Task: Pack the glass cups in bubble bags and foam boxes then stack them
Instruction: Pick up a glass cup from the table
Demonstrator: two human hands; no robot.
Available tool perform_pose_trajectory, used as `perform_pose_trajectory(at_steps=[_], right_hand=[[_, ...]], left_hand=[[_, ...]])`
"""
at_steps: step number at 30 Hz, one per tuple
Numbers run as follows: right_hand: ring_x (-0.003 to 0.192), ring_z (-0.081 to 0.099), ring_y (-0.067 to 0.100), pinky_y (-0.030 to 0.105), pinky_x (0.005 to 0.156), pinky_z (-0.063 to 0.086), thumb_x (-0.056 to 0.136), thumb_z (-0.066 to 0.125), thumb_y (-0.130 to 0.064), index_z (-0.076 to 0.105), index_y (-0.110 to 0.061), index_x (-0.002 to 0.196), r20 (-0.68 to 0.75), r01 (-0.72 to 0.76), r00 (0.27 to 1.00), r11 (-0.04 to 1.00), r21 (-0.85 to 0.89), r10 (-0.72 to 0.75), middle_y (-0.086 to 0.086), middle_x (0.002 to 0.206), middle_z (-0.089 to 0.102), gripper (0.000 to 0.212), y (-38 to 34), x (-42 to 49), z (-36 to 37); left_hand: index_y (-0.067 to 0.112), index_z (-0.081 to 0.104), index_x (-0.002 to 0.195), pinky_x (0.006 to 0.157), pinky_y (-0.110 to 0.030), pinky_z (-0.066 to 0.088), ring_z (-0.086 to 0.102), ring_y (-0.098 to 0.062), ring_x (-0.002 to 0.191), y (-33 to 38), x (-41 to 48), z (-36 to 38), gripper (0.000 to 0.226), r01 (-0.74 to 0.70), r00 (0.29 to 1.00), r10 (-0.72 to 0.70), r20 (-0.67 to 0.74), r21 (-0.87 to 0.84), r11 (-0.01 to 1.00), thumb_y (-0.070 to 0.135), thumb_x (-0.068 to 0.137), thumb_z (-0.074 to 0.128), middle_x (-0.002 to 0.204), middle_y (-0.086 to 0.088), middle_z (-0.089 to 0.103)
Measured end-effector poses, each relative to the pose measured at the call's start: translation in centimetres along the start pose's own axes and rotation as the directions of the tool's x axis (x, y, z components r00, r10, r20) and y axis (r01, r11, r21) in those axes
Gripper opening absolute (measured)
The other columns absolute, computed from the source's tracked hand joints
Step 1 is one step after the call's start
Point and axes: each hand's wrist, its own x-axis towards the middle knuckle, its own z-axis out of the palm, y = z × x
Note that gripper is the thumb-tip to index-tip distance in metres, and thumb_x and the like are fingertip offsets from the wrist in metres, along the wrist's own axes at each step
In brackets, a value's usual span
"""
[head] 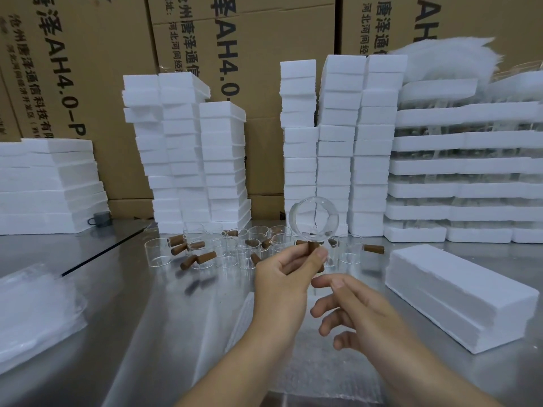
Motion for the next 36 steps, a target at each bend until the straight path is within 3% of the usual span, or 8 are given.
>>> perform_pose_trajectory(at_steps=[13, 16, 18, 20, 23, 30, 34, 36], right_hand=[[0.070, 0.072, 0.018, 0.028, 0.055, 0.054, 0.100, 0.063, -0.038, 0.076, -0.039, 0.103, -0.133, 0.061, 0.989, 0.998, -0.022, -0.063, 0.001, 0.090, 0.076, 0.013, 0.1, 0.2, -0.6], [0.080, 0.076, 0.012, 0.027, 0.058, 0.059, 0.087, 0.072, -0.050, 0.062, -0.051, 0.122, -0.215, 0.177, 0.958, 0.981, -0.084, -0.191, -0.015, 0.099, 0.073, 0.037, -0.3, 0.4, -1.3], [0.084, 0.077, 0.012, 0.027, 0.057, 0.060, 0.077, 0.076, -0.055, 0.056, -0.052, 0.127, -0.234, 0.224, 0.942, 0.971, -0.089, -0.239, -0.018, 0.103, 0.073, 0.054, -0.9, 0.3, -1.7], [0.085, 0.078, 0.013, 0.026, 0.055, 0.059, 0.072, 0.080, -0.056, 0.061, -0.044, 0.127, -0.267, 0.231, 0.934, 0.971, -0.061, -0.239, -0.011, 0.104, 0.076, 0.059, -1.0, 0.4, -2.0], [0.087, 0.078, 0.012, 0.025, 0.054, 0.058, 0.066, 0.082, -0.056, 0.069, -0.039, 0.118, -0.302, 0.203, 0.931, 0.978, -0.046, -0.207, -0.004, 0.106, 0.075, 0.057, -0.4, 0.7, -2.3], [0.098, 0.075, 0.007, 0.030, 0.067, 0.062, 0.058, 0.096, -0.049, 0.067, -0.032, 0.124, -0.313, 0.118, 0.942, 0.993, -0.029, -0.121, -0.011, 0.122, 0.072, 0.075, 0.3, 0.9, -2.5], [0.102, 0.078, 0.019, 0.035, 0.075, 0.057, 0.063, 0.093, -0.046, 0.072, -0.017, 0.121, -0.240, 0.073, 0.971, 0.969, 0.234, -0.016, -0.001, 0.114, 0.078, 0.069, -0.9, 0.6, -2.9], [0.098, 0.078, 0.020, 0.034, 0.074, 0.055, 0.072, 0.079, -0.053, 0.073, -0.016, 0.114, -0.127, -0.011, 0.990, 0.915, 0.404, 0.068, 0.001, 0.117, 0.078, 0.057, -1.7, 0.5, -2.9]], left_hand=[[0.022, 0.084, 0.100, 0.072, -0.013, 0.054, 0.078, -0.007, 0.089, -0.8, 0.4, 0.1, 0.009, -0.059, 0.998, 0.057, 0.037, 0.061, 0.996, 0.025, 0.091, 0.085, 0.092, 0.002, 0.083], [0.028, 0.084, 0.092, 0.077, -0.024, 0.058, 0.077, -0.007, 0.087, -0.7, 1.2, -0.6, 0.007, -0.154, 0.988, 0.156, 0.012, 0.220, 0.963, 0.025, 0.088, 0.088, 0.088, 0.009, 0.082], [0.033, 0.083, 0.092, 0.081, -0.030, 0.058, 0.074, -0.004, 0.087, -0.6, 1.6, -1.5, 0.008, -0.271, 0.957, 0.288, 0.034, 0.461, 0.845, 0.032, 0.087, 0.089, 0.088, 0.018, 0.079], [0.036, 0.082, 0.097, 0.079, -0.031, 0.055, 0.069, -0.003, 0.088, -0.3, 1.7, -2.5, 0.012, -0.397, 0.874, 0.473, 0.113, 0.727, 0.560, 0.039, 0.087, 0.088, 0.090, 0.023, 0.075], [0.038, 0.080, 0.103, 0.081, -0.036, 0.053, 0.064, -0.004, 0.091, 0.2, 1.6, -3.3, 0.016, -0.466, 0.779, 0.581, 0.237, 0.838, 0.283, 0.042, 0.088, 0.086, 0.095, 0.023, 0.073], [0.039, 0.081, 0.107, 0.085, -0.037, 0.053, 0.064, -0.002, 0.099, -0.2, 1.8, -3.4, 0.017, -0.506, 0.774, 0.569, 0.278, 0.811, 0.292, 0.043, 0.091, 0.084, 0.101, 0.024, 0.074], [0.047, 0.070, 0.130, 0.089, -0.029, 0.051, 0.066, 0.002, 0.116, -0.1, 1.8, -2.7, 0.049, -0.441, 0.893, 0.415, 0.174, 0.520, 0.732, 0.047, 0.085, 0.088, 0.115, 0.027, 0.074], [0.052, 0.062, 0.138, 0.091, -0.030, 0.050, 0.064, 0.005, 0.122, 0.0, 1.5, -2.3, 0.064, -0.410, 0.912, 0.354, 0.207, 0.440, 0.799, 0.052, 0.081, 0.090, 0.124, 0.029, 0.071]])
